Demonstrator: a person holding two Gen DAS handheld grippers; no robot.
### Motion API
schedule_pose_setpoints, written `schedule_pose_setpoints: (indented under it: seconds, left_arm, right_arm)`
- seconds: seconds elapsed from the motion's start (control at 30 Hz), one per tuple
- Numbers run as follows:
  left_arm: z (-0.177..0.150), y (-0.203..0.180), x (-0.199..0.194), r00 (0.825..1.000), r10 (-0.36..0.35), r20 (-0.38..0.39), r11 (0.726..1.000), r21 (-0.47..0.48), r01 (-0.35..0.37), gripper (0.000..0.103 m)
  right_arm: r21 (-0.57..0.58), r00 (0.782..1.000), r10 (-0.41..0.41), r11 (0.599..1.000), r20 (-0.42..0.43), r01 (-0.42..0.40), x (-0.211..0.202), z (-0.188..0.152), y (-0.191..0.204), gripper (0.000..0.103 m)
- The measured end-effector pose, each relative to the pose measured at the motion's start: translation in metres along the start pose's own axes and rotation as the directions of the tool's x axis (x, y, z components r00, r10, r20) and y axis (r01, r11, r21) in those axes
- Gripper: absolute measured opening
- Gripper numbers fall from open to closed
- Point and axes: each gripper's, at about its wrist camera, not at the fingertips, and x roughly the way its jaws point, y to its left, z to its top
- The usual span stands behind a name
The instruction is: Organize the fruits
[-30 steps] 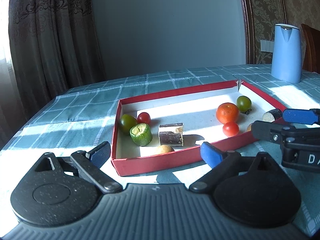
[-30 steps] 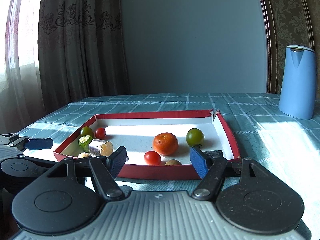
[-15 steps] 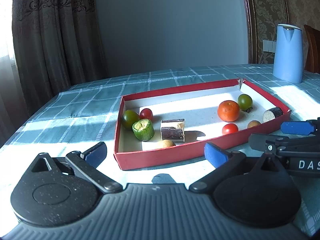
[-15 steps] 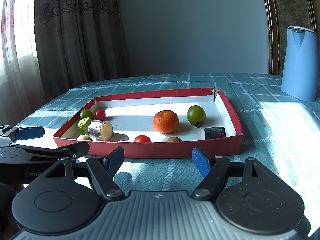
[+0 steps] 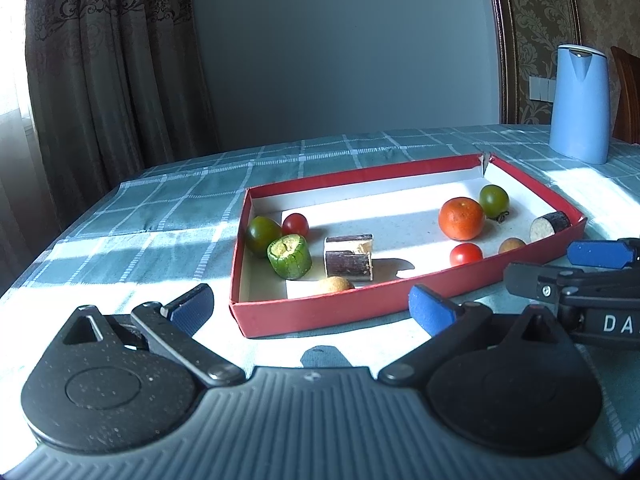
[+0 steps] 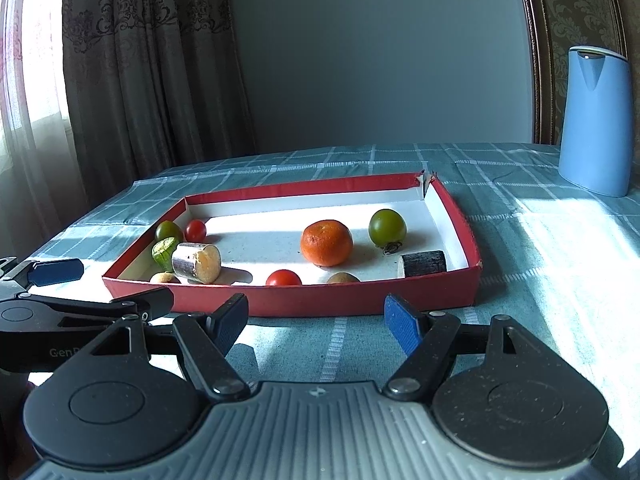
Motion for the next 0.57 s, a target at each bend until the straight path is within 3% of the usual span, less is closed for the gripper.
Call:
schedule_pose_setpoints:
  seconds: [0.57]
  left_arm:
    - [-0.0008, 0.005, -0.0069, 0.998, 0.049, 0.047, 0.999, -0.014, -0.048, 0.103]
  right_arm:
    - [0.011, 0.999, 0.008, 1.0, -0.042, -0.008, 0.0048, -0.0017, -0.0027, 0.075]
